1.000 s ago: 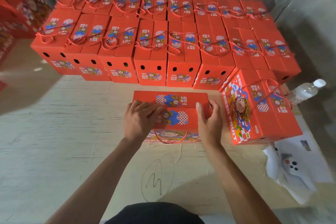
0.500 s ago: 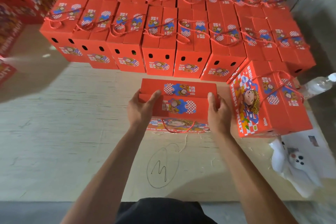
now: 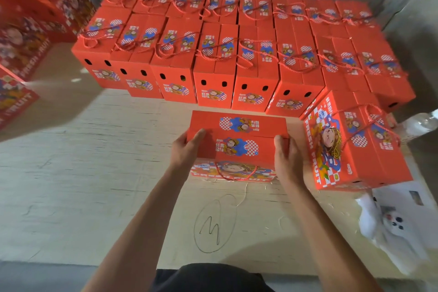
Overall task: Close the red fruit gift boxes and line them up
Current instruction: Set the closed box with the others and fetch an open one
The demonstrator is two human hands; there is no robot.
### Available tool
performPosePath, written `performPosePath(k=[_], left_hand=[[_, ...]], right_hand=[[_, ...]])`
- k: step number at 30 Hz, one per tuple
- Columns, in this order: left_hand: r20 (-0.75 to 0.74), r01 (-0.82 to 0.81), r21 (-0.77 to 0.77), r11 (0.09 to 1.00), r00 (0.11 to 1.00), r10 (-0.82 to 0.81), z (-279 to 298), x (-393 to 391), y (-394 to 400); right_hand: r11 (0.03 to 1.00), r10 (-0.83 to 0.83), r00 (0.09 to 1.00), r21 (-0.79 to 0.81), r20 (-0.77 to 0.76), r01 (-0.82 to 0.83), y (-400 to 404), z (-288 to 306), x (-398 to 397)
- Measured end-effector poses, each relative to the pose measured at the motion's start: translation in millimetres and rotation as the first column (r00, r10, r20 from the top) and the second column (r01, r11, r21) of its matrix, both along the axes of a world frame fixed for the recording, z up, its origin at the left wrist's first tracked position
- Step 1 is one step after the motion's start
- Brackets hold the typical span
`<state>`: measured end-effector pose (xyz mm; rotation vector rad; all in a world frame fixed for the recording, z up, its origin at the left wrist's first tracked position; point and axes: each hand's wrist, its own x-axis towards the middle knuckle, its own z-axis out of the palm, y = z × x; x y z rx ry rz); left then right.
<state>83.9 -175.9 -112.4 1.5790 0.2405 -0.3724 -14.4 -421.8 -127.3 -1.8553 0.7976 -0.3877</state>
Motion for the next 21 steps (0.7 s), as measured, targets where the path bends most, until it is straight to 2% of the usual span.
performPosePath(k=[4,12,16,21], left_hand=[[-0.033,-0.018,0.021,1.0,0.999,0.019,-4,7,1],[0.06,-0.063,0.119,0.991,0.997,0.056,-6,6,-4],[0.098,-0.057,0.121,0.991,0.994,0.045,0,23,-4],[0.14,-0.191,0.188,0.963,0.976,0.166,10,55,-17]], right_hand=[[1.0,0.006,1.0,0.012,0.003,-0.006,0,-2,3],[0.995,-0.022,0.998,0.096,-0.065,0.029,-6,5,5],[0.992,-0.016,1.0,0.127,-0.015,0.018,-9,9,5],[0.99,-0.027,0.999,0.135,-0.016,0.029,1,16,-1]])
